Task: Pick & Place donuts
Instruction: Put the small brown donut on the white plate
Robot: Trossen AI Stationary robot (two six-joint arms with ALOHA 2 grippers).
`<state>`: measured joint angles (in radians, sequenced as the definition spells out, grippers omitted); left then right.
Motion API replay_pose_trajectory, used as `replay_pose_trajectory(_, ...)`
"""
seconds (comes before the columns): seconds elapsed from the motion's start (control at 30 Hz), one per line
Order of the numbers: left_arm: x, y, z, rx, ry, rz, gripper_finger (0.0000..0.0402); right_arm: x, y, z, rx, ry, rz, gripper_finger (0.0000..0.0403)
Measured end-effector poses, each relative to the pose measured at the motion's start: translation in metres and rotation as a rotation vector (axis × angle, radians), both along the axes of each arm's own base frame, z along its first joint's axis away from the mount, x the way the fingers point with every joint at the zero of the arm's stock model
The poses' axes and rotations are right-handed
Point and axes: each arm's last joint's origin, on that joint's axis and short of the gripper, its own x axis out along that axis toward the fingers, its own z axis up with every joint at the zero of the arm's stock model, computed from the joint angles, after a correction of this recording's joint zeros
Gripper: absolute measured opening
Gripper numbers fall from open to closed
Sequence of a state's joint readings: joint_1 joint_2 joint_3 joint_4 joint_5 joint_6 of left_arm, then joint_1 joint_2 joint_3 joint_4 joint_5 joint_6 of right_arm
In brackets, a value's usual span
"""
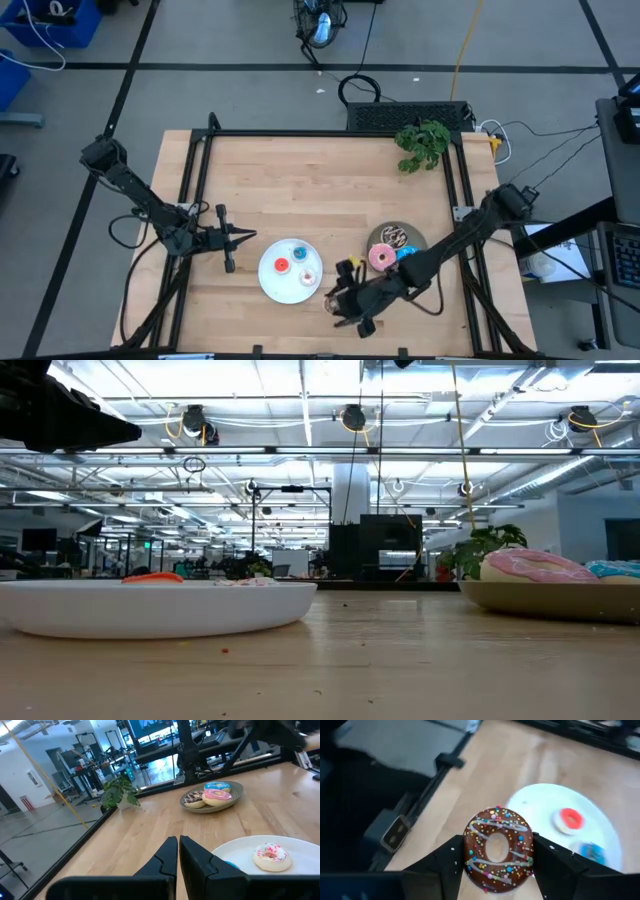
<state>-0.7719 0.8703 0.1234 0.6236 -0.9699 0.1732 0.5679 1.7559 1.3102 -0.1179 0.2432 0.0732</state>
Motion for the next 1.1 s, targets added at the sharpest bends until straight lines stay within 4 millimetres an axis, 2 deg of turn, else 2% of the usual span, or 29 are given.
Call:
replay_pose_trajectory(0.1, 0.0, 0.0, 0.0, -0.003, -0.001, 0.0, 0.0026, -0.001, -0.01, 0.009, 0.037, 0.004, -0.068, 0.0192)
replay_pose_trajectory(0.2, 0.0, 0.0, 0.0, -0.004, -0.001, 0.0, 0.0026, 0.0, -0.015, 0.008, 0.053, 0.03, -0.102, 0.0186)
replay_pose_trajectory(0.43, 0.0, 0.0, 0.0, -0.012, -0.002, 0.001, 0.0026, 0.0, -0.018, -0.002, 0.029, 0.101, -0.125, 0.0172)
replay_pose_trajectory(0.7, 0.0, 0.0, 0.0, -0.017, -0.003, 0.001, 0.0026, 0.005, -0.02, 0.003, 0.087, 0.056, -0.119, 0.0169)
replay_pose_trajectory(0.8, 0.0, 0.0, 0.0, -0.017, -0.003, 0.001, 0.0026, 0.015, -0.029, 0.01, 0.165, 0.02, -0.122, 0.0169)
replay_pose_trajectory(0.9, 0.0, 0.0, 0.0, -0.011, -0.003, 0.001, 0.0026, 0.032, -0.032, 0.018, 0.141, -0.005, -0.096, 0.0169)
replay_pose_trajectory(1.1, 0.0, 0.0, -0.002, 0.002, 0.012, 0.001, 0.0026, 0.083, -0.022, 0.005, 0.021, 0.076, -0.011, 0.0169)
